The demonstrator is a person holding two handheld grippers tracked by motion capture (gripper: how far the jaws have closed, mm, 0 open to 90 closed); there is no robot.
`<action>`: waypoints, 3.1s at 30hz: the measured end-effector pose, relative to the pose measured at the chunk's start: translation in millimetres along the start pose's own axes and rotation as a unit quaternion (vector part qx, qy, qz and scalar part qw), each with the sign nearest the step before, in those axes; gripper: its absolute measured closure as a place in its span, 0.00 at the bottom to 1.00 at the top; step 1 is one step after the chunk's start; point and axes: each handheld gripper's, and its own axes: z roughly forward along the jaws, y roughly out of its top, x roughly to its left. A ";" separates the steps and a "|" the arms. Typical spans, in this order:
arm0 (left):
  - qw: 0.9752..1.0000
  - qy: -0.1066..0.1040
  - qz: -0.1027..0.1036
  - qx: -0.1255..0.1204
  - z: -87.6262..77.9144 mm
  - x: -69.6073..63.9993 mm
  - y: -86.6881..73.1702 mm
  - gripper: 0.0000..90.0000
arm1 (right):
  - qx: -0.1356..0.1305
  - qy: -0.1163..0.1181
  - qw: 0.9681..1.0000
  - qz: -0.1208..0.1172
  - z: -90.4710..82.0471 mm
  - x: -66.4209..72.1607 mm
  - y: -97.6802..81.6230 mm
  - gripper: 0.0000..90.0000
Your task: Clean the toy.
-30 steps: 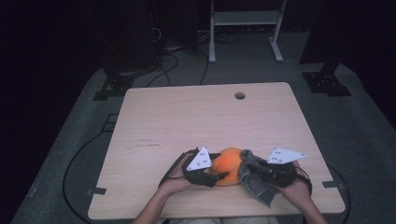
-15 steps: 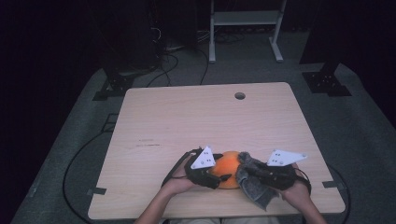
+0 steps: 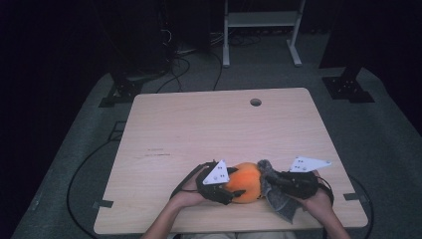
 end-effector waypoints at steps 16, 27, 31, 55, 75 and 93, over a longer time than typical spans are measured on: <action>0.997 0.041 -0.065 0.028 0.3 11.4 5.8 0.12 | -0.006 0.013 1.000 0.017 -1.5 -4.0 -1.9 0.83; 0.996 0.065 0.000 -0.062 -5.2 9.8 7.8 0.37 | -0.071 0.000 0.997 0.016 -15.1 7.4 7.1 0.84; 0.999 0.034 -0.005 -0.024 -1.3 16.6 -9.1 0.34 | -0.020 0.007 1.000 0.020 0.8 0.7 1.4 0.84; 0.999 0.024 -0.030 -0.019 4.2 8.5 -0.7 0.20 | -0.021 0.006 0.999 -0.040 5.5 30.1 23.3 0.83; 0.999 0.003 0.031 0.012 -1.0 4.2 -2.6 0.33 | 0.000 -0.020 0.999 -0.032 0.3 20.9 23.8 0.83; 0.997 -0.021 -0.069 0.008 -12.7 23.1 -9.0 0.32 | 0.021 -0.018 1.000 -0.007 4.8 8.7 9.7 0.83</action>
